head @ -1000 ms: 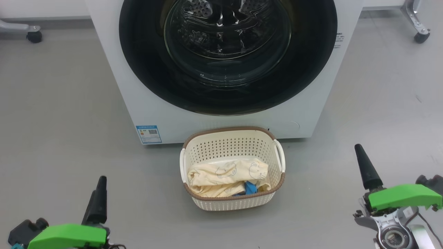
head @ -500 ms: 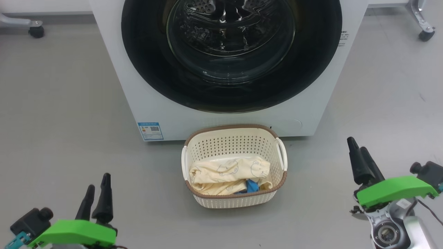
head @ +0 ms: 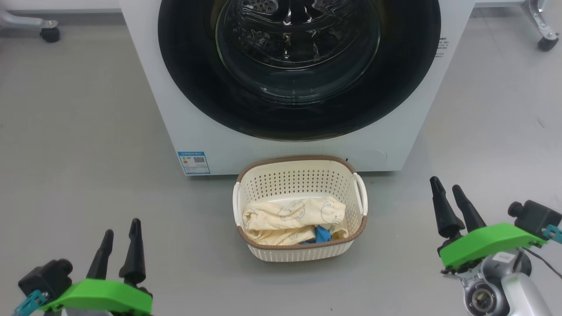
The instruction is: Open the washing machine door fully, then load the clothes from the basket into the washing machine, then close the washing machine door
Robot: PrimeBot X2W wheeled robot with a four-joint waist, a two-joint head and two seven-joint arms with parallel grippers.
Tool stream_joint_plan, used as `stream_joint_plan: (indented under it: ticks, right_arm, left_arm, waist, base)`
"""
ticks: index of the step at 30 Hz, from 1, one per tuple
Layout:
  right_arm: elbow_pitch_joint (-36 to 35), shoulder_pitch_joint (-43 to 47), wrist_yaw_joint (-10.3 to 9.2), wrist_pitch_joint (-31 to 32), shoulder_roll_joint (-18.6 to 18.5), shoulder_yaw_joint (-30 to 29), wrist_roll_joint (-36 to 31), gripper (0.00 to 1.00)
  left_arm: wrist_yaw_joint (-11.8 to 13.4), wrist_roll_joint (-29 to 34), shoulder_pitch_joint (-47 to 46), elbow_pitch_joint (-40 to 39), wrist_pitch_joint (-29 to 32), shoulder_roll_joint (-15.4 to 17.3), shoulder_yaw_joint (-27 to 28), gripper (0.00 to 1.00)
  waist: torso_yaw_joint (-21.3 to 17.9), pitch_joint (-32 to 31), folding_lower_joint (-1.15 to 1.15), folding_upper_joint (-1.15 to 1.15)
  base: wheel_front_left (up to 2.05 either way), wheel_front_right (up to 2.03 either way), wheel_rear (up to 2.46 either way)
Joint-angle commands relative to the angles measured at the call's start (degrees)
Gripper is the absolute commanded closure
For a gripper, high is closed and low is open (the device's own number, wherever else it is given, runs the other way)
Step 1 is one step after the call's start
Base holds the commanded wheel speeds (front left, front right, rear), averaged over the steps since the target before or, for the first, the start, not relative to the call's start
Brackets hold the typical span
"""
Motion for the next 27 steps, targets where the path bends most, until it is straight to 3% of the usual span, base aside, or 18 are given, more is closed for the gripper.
stream_joint_plan:
  ticks: [1, 27]
  right_arm:
    - [-2.4, -3.0, 0.13, -0.7, -0.6, 1.0, -1.4, 0.0]
    - [-4.0, -1.8, 0.17, -2.2, -0.6, 2.1, -20.0, 0.0]
  left_arm:
    - [0.4, 1.5, -3.2, -2.4, -0.8, 1.7, 1.2, 0.0]
    - [3.9, 18.9, -2.5, -3.8, -5.5, 5.4, -1.6, 0.0]
  waist:
    - [0.0, 0.0, 0.0, 0.0]
    - [0.8, 0.1, 0.0, 0.0]
  base:
    - [0.0, 0.0, 0.0]
    - [0.0, 0.0, 0.0]
